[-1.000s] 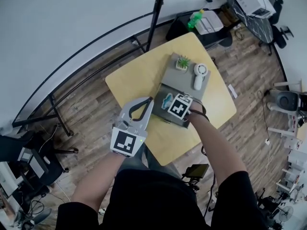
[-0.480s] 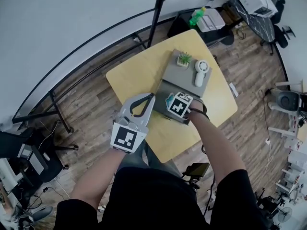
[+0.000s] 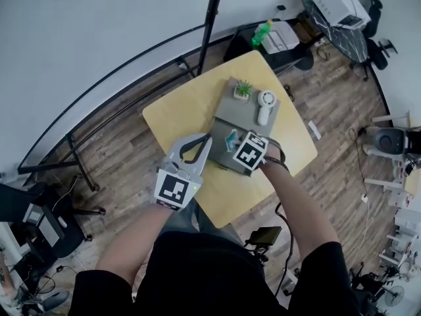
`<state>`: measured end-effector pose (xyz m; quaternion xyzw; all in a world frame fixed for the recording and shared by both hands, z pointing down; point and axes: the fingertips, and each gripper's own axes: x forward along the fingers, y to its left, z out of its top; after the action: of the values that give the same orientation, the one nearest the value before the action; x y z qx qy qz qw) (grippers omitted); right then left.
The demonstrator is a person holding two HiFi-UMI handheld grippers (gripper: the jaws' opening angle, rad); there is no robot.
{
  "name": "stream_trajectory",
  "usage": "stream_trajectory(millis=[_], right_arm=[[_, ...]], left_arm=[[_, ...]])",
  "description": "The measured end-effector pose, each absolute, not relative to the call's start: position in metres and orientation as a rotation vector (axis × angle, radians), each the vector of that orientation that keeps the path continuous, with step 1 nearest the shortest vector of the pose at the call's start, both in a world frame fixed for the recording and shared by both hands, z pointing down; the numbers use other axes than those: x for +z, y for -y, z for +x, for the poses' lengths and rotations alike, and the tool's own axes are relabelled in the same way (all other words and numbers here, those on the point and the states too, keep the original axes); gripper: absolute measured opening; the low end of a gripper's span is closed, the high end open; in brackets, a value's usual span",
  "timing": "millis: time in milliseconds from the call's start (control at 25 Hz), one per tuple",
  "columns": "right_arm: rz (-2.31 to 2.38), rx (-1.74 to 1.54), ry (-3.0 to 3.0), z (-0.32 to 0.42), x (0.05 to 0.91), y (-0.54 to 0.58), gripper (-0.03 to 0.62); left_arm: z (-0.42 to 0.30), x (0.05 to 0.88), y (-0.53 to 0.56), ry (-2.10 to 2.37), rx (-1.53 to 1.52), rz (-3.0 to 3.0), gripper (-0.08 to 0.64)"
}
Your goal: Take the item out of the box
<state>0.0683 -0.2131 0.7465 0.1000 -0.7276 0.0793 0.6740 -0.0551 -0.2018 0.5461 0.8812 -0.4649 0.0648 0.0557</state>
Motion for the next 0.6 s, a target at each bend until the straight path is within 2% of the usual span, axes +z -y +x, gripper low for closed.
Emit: stream_trajectory(millis=[600], right_arm=[[0.530, -0.063, 1.924, 0.070, 0.567, 0.226, 0.083]], left_arm=[[-0.015, 0.490, 0.220, 1.371, 0.165, 2.789, 0.000]])
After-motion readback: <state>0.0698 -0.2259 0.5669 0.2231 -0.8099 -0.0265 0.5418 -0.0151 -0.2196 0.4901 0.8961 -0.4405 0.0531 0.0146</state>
